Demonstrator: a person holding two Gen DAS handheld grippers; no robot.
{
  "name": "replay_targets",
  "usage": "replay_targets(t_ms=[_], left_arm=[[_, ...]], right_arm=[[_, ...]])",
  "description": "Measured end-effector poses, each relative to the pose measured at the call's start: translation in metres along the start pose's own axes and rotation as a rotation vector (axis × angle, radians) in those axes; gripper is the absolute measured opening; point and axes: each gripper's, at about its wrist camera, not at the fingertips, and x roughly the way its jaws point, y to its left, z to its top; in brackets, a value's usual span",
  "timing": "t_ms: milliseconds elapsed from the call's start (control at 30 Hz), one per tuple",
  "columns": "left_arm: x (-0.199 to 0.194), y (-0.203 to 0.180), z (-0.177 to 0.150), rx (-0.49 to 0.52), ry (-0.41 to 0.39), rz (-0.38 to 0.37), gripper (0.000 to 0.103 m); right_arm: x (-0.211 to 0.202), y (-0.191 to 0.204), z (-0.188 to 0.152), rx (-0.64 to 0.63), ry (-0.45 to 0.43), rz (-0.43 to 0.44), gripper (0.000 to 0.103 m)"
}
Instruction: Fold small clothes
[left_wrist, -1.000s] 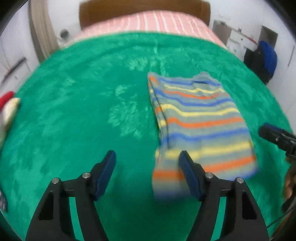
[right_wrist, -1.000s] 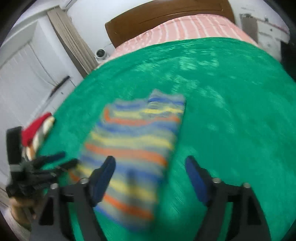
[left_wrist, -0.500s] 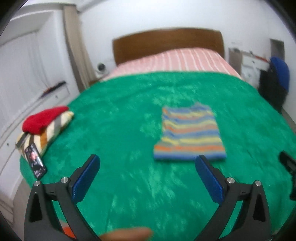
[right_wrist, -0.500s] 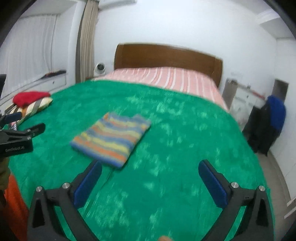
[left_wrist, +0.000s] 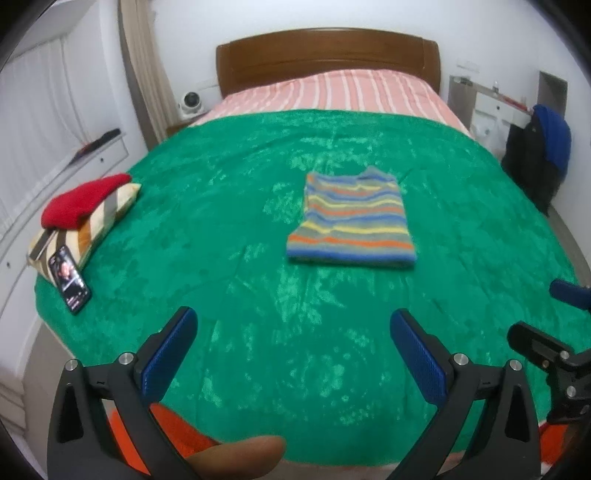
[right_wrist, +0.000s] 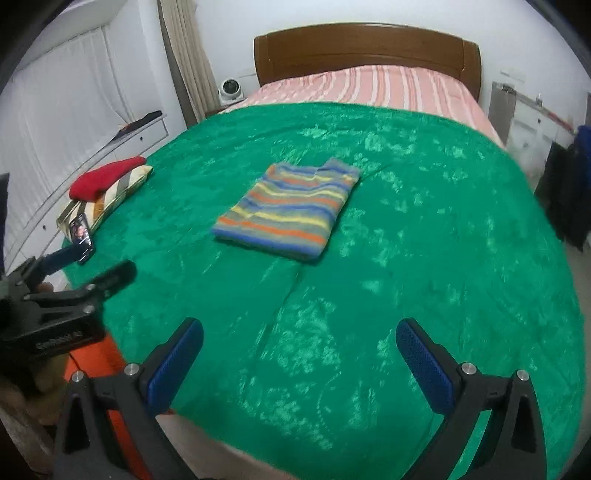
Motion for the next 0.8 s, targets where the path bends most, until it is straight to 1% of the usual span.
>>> replay_targets(t_ms=[67,167,233,267,367,433,633,800], left_arm=[[-0.003,-0.003,-0.002,0.017,0.011,0.003,0.103],[-0.01,-0.007,-0.004,0.03,0.016,0.017,0.103],[-0.016,-0.007,-0.004,0.034,0.001,0.01,0.103],[-0.018,-0.007,-0.004,0.037,-0.006,0.018,0.103],[-0.021,-0.007,-0.004,0.041,-0.008,0.024,0.103],[-0.021,-0.006,-0.005,0.034,-0.007,0.01,0.103],[-0.022,-0.005,-0.005,0.019,-0.018,-0.039,0.103],[-0.025,-0.006,-0.003,0.016,-0.034,-0.039,0.103]], right_arm=[[-0.005,0.005,-0.002,-0.016,0.013,-0.026,0.103],[-0.015,0.011,-0.006,-0.014,0.004,-0.039,0.103],[-0.024,0.014,-0.008,-0.012,-0.011,-0.031,0.103],[-0.026,0.014,-0.007,-0.012,-0.016,-0.034,0.103],[-0.029,0.013,-0.007,-0.011,-0.03,-0.061,0.103],[-0.028,0.011,-0.007,-0.006,-0.031,-0.078,0.103],[-0.026,0.007,-0.007,0.007,-0.033,-0.078,0.103],[-0.024,0.006,-0.007,0.017,-0.034,-0.076,0.103]])
